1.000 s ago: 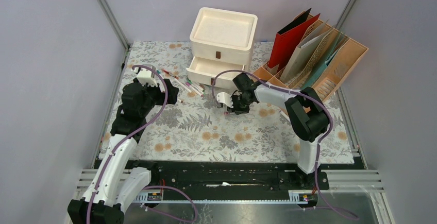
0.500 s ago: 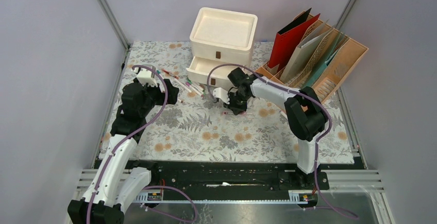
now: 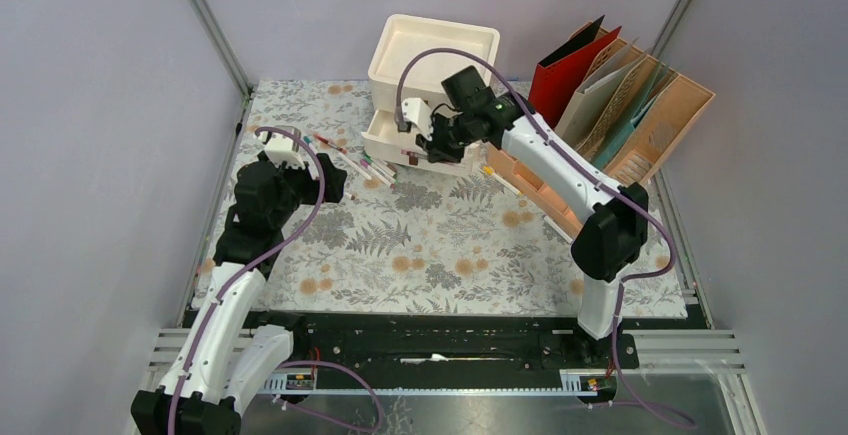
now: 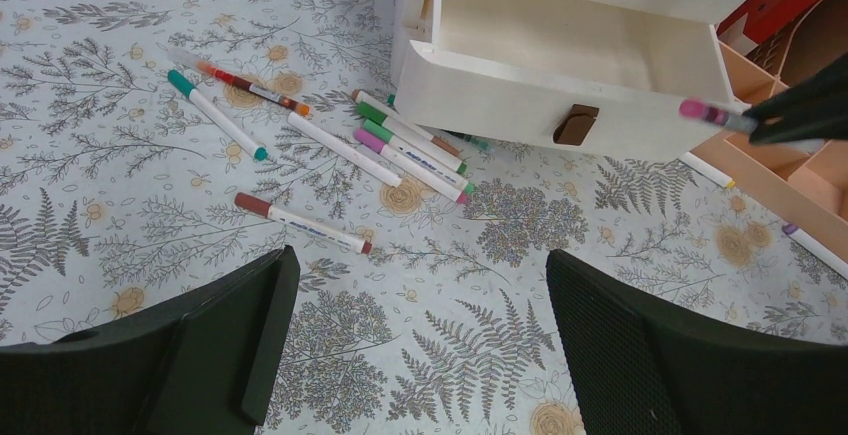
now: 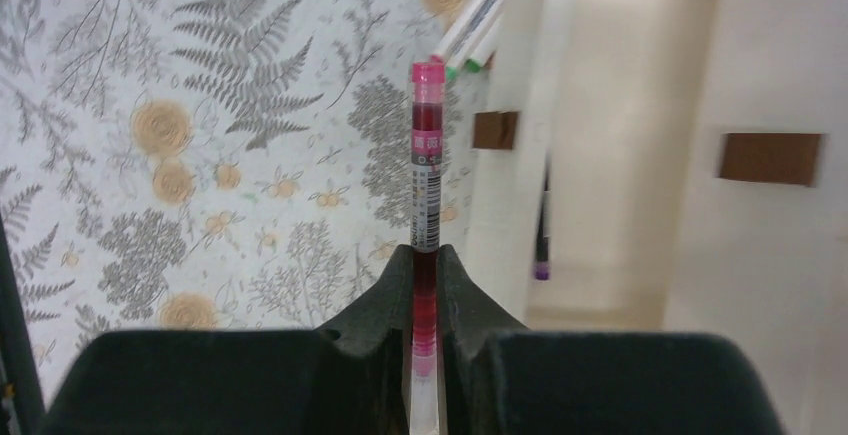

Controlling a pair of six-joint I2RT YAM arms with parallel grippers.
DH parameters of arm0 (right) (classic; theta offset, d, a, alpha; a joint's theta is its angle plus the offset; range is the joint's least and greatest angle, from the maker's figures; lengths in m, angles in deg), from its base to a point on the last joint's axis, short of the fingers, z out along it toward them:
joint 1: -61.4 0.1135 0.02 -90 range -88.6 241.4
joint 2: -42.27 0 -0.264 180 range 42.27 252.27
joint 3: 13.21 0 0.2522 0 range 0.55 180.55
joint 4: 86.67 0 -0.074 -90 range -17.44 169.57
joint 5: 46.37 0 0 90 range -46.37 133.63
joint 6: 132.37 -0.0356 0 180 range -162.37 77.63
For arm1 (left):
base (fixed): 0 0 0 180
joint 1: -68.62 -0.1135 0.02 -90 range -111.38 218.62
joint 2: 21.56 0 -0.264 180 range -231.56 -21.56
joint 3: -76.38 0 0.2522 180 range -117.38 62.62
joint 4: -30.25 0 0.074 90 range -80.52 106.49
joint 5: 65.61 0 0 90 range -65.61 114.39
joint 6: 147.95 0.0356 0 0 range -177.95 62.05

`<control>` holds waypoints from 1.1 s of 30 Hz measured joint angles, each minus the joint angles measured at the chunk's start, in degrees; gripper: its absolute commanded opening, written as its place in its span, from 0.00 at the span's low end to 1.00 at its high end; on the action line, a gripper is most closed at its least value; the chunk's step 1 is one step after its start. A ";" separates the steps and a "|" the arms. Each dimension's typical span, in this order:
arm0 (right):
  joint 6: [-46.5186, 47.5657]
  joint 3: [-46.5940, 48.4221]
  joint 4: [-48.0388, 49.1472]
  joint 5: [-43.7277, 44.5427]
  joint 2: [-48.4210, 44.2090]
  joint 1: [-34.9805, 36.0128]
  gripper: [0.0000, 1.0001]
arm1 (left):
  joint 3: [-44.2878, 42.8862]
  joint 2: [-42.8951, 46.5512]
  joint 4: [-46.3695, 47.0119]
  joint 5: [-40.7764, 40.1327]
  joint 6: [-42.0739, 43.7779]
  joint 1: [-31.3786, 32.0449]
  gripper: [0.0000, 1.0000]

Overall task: Organize the desk
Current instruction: Pick up the stationery from the center of the board, then place the stationery in the drawer.

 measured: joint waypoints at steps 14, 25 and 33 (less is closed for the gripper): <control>-2.32 10.05 9.81 16.74 7.08 0.04 0.57 | 0.00 0.35 0.00 -0.04 0.02 -0.02 0.99; -7.54 9.97 9.97 16.02 9.40 0.04 0.72 | 0.00 0.35 0.00 -0.02 0.00 -0.07 0.99; -10.29 -5.22 8.31 2.82 -4.72 0.04 0.80 | 0.02 -0.74 0.35 -0.13 -0.68 -0.48 0.99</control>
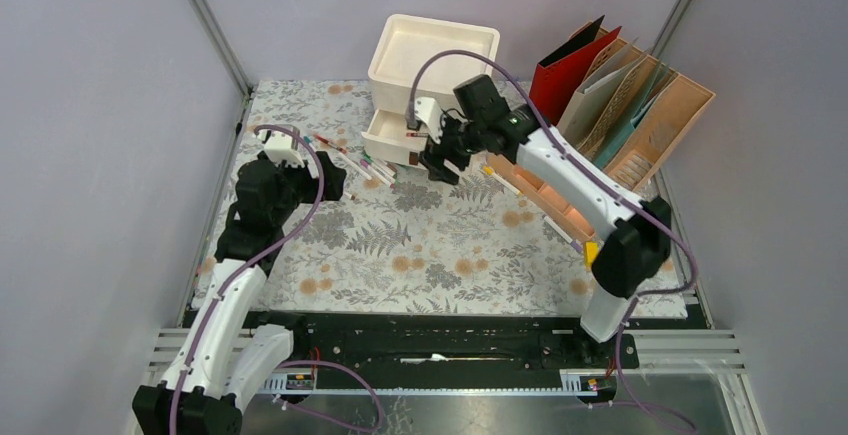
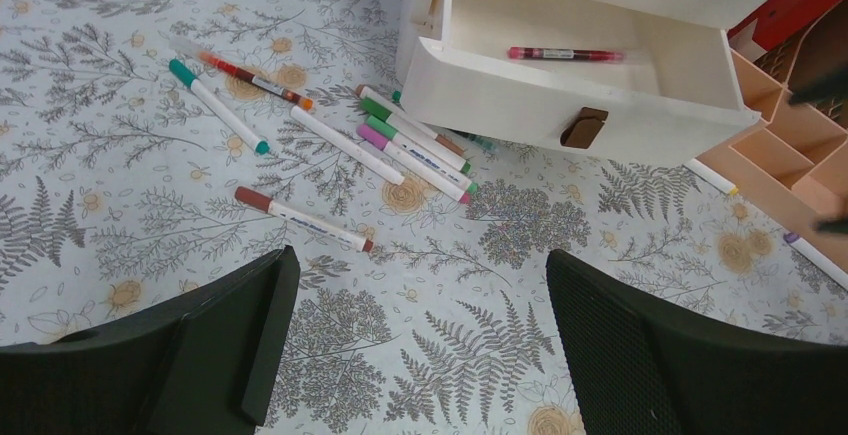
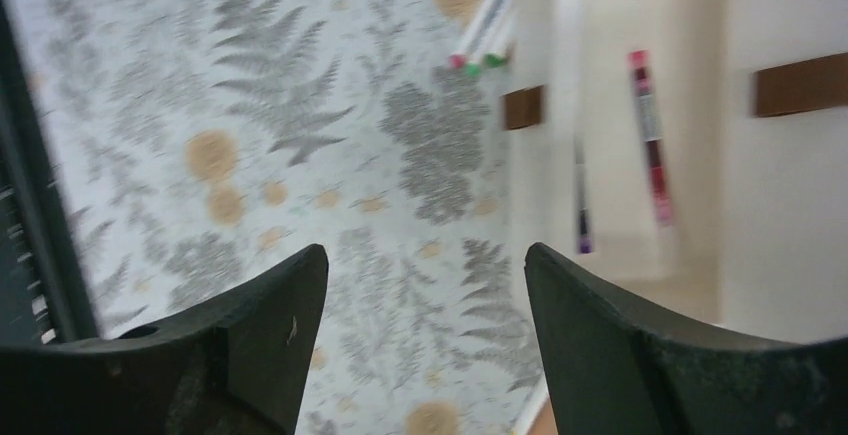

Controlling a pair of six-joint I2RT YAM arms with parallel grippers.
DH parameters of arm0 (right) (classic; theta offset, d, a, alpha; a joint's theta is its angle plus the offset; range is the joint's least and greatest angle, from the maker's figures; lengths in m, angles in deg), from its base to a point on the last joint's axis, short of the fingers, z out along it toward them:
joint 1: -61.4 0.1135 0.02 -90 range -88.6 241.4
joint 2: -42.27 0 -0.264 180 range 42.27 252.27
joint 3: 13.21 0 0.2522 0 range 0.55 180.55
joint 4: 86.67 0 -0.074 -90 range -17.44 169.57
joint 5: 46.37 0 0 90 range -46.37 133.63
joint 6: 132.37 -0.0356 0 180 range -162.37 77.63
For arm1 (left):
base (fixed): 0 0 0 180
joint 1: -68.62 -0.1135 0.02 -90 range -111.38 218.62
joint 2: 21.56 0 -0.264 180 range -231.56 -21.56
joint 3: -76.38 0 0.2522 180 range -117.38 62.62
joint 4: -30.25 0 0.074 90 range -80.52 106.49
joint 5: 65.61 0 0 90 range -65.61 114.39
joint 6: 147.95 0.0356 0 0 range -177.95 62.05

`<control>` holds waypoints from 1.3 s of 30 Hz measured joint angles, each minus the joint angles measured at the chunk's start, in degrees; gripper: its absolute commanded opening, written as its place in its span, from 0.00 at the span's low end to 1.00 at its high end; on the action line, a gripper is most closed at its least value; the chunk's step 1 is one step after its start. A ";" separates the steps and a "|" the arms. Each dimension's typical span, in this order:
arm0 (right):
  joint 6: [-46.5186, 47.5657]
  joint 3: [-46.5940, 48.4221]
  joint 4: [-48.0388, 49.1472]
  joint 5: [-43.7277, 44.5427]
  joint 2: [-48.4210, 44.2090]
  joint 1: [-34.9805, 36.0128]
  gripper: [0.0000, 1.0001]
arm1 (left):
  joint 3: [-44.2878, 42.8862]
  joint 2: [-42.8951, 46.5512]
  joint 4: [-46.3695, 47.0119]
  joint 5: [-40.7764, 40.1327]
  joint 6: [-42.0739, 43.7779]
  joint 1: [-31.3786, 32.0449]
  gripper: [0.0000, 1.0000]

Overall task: Organize the desk
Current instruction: Place the stationery in the drawer.

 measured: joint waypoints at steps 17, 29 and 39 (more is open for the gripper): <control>6.60 -29.40 -3.87 -15.43 -25.31 -6.43 0.88 | 0.07 -6.75 2.78 -3.15 -19.12 -0.07 0.99; 9.25 -32.63 -2.58 -18.60 -30.53 -10.71 0.89 | 0.39 -17.59 6.88 -10.34 -26.73 -0.11 0.99; 9.88 -33.16 -2.38 -19.37 -30.53 -10.71 0.89 | -17.68 -36.85 -2.97 -24.22 -34.75 -0.24 0.99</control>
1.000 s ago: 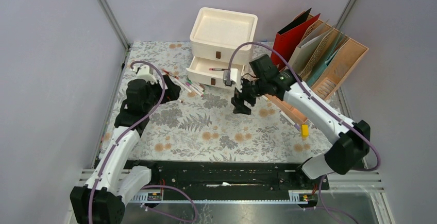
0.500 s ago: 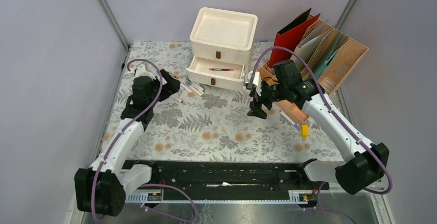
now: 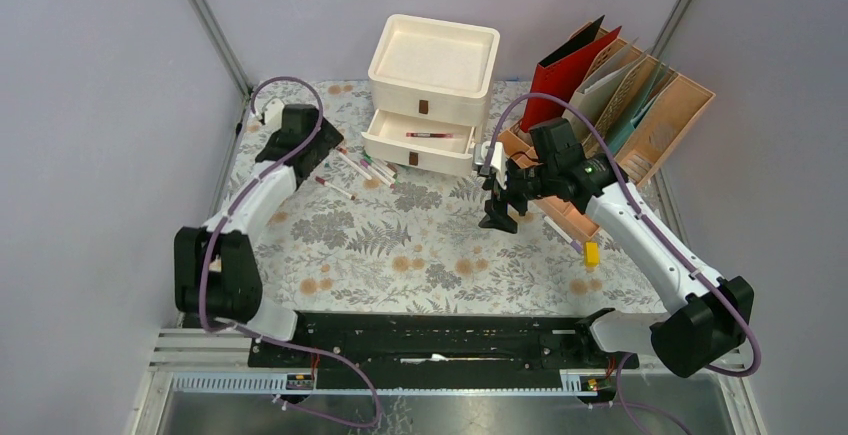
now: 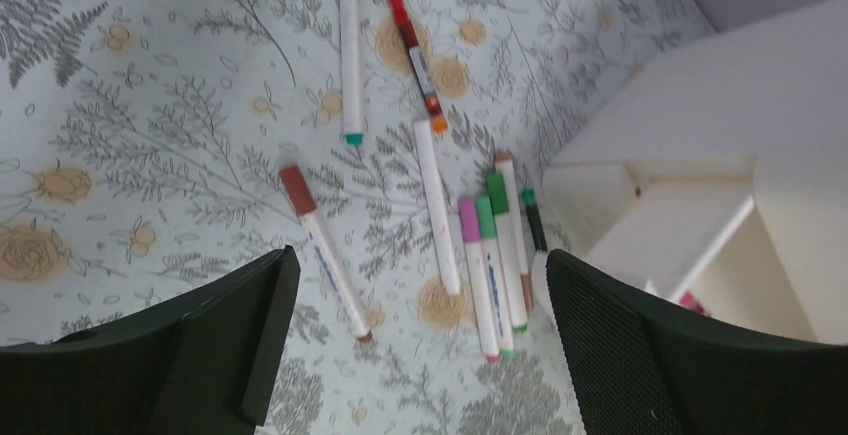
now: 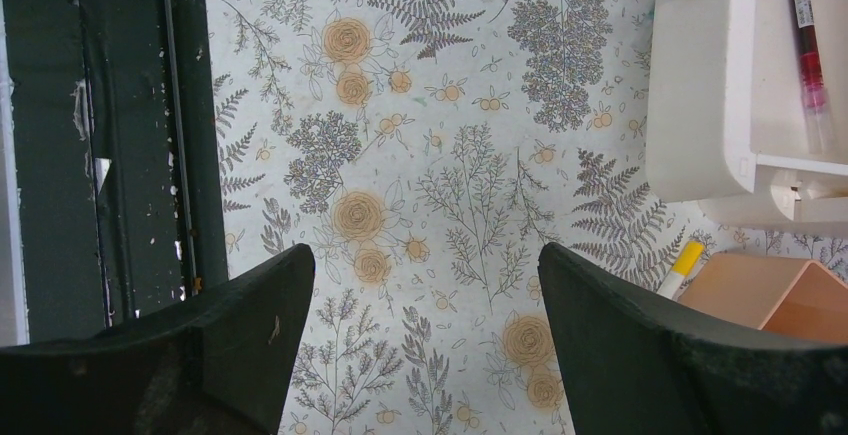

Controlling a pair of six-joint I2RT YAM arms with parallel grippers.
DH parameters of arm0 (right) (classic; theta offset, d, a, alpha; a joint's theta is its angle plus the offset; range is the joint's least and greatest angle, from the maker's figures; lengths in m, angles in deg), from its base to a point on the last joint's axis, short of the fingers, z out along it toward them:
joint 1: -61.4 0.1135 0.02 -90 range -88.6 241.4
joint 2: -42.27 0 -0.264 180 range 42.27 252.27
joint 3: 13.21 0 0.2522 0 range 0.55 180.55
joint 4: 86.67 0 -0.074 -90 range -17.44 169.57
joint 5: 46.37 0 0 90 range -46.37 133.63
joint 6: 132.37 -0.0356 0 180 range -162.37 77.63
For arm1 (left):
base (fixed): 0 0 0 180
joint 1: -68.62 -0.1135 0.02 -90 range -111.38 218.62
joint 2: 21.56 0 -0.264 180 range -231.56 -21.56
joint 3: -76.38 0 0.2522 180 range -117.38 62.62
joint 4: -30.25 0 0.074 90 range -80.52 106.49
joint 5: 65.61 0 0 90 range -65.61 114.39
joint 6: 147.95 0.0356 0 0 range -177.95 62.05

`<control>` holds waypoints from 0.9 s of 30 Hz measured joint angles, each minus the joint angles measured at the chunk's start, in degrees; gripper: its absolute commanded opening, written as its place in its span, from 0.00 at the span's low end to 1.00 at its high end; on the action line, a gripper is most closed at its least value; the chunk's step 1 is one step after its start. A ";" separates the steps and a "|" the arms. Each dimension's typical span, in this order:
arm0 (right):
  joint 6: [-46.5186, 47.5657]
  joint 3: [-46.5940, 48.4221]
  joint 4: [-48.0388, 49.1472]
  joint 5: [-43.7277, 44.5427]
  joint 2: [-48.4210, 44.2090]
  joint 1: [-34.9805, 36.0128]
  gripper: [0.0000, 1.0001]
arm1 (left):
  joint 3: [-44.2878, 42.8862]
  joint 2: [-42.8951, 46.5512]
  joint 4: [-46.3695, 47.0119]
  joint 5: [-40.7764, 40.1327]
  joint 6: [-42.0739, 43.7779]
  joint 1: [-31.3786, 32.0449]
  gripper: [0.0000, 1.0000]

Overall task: Organize the desk
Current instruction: Place the stationery in the drawer, then pick up the stationery from the center of the board.

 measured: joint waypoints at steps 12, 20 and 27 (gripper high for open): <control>0.48 -0.59 0.13 -0.02 0.00 -0.02 0.90 | -22.53 -22.97 -9.18 -3.96 -3.04 -0.52 0.84; 0.33 -1.38 1.42 0.04 0.02 0.00 0.90 | -35.93 -35.65 -14.58 -4.02 -3.89 -1.27 0.66; -1.14 -1.68 3.34 0.42 0.74 -0.02 0.90 | -41.86 -43.08 -16.81 -3.15 -3.45 -3.21 0.54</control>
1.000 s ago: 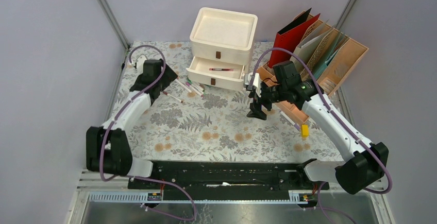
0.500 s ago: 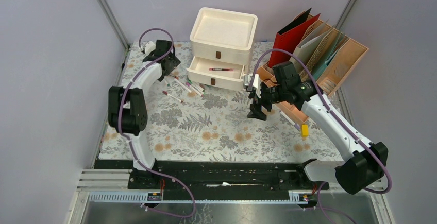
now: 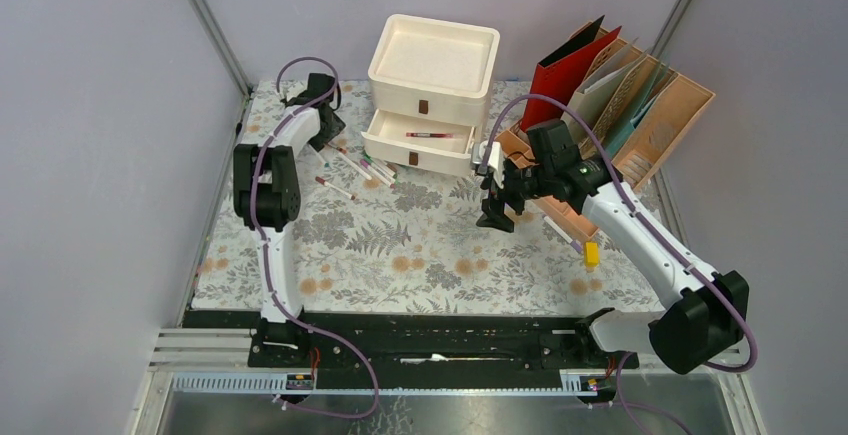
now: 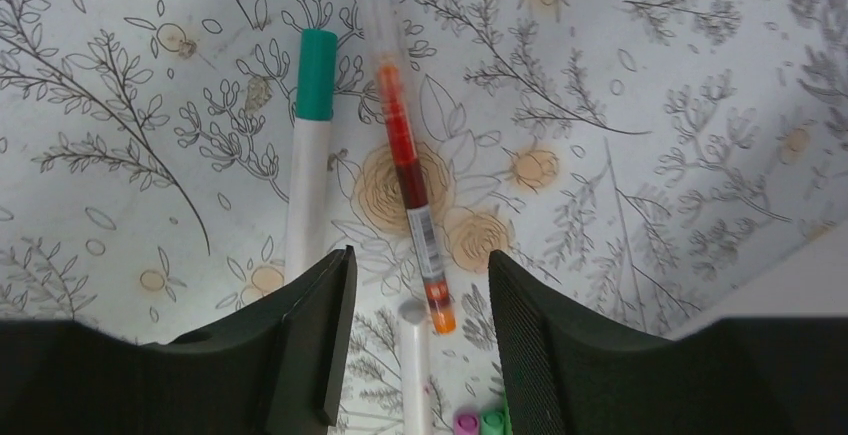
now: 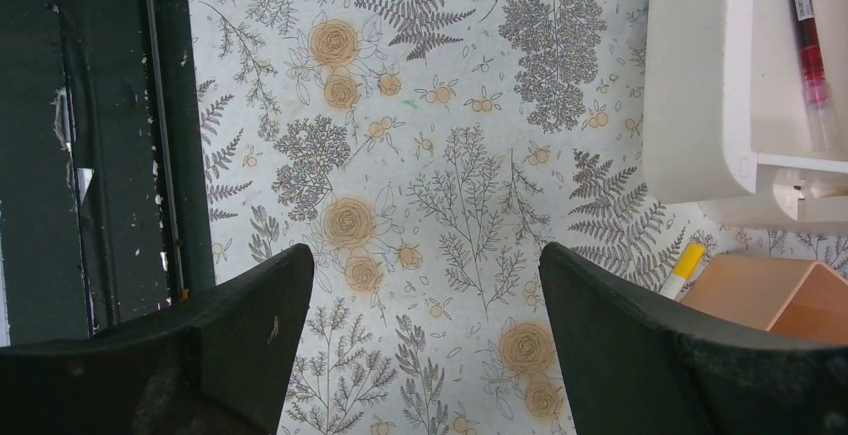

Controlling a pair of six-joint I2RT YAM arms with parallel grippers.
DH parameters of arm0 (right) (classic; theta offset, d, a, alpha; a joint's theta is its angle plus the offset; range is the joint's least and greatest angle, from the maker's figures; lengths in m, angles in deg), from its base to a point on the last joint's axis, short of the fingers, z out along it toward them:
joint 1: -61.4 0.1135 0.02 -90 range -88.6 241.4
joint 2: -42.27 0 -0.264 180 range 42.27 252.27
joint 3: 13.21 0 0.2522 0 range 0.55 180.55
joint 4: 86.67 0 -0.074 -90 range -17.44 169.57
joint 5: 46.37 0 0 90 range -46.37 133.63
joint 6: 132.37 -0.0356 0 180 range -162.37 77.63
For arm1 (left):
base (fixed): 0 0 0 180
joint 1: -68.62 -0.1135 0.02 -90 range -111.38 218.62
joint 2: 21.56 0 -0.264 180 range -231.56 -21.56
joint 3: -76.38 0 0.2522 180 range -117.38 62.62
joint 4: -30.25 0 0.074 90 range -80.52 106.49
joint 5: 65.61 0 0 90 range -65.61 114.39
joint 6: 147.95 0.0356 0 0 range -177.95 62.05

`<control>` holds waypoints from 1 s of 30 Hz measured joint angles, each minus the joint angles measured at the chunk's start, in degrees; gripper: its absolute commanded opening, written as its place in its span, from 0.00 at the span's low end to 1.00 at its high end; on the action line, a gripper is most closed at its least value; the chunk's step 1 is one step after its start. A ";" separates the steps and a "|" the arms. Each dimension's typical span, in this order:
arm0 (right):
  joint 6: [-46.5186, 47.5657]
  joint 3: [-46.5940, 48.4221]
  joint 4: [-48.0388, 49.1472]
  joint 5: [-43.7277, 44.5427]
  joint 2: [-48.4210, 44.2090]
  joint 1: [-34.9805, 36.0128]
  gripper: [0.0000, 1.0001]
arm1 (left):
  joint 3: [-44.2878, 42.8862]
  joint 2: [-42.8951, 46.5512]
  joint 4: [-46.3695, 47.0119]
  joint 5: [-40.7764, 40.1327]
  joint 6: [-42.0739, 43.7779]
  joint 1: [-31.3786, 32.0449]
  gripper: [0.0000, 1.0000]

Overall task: Organize the desk
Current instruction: Pick up the stationery from the center of the board.

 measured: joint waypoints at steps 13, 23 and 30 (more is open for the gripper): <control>-0.44 -0.57 0.46 0.11 0.26 0.02 0.90 | -5.49 -5.92 -3.58 1.84 1.18 -1.11 0.41; -0.44 -0.72 1.01 0.15 0.26 0.02 0.90 | -7.78 -7.80 -6.60 1.70 3.10 -1.11 0.17; -0.44 -0.74 1.03 0.15 0.26 0.00 0.90 | -8.07 -7.98 -7.19 1.53 4.83 -1.09 0.07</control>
